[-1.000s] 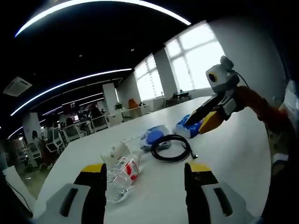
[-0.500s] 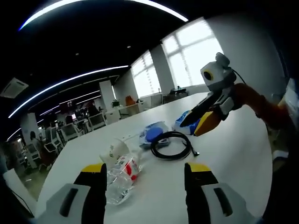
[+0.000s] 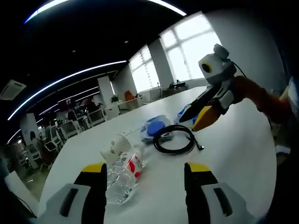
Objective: Arrange the tabletop items into an orderly group along one side of the table until the central work area is clear of visible clutter.
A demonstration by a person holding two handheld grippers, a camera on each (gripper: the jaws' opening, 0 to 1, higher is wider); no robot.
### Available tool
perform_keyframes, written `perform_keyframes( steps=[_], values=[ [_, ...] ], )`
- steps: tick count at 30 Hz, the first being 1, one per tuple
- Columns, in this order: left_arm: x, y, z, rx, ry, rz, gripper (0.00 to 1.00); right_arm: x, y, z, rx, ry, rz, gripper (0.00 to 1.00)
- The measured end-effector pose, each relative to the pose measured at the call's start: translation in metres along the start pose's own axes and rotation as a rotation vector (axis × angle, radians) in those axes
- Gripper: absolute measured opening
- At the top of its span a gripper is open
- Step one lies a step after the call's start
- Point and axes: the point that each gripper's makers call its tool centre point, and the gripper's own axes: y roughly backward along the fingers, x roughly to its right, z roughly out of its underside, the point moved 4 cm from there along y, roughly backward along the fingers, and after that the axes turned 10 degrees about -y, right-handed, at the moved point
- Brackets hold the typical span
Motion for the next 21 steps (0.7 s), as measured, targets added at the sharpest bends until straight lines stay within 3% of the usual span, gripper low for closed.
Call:
perform_keyframes(
  steps=[21],
  values=[
    [-0.011, -0.017, 0.011, -0.043, -0.009, 0.008, 0.66, -0.009, -0.018, -0.007, -0.009, -0.009, -0.037, 0.45]
  ],
)
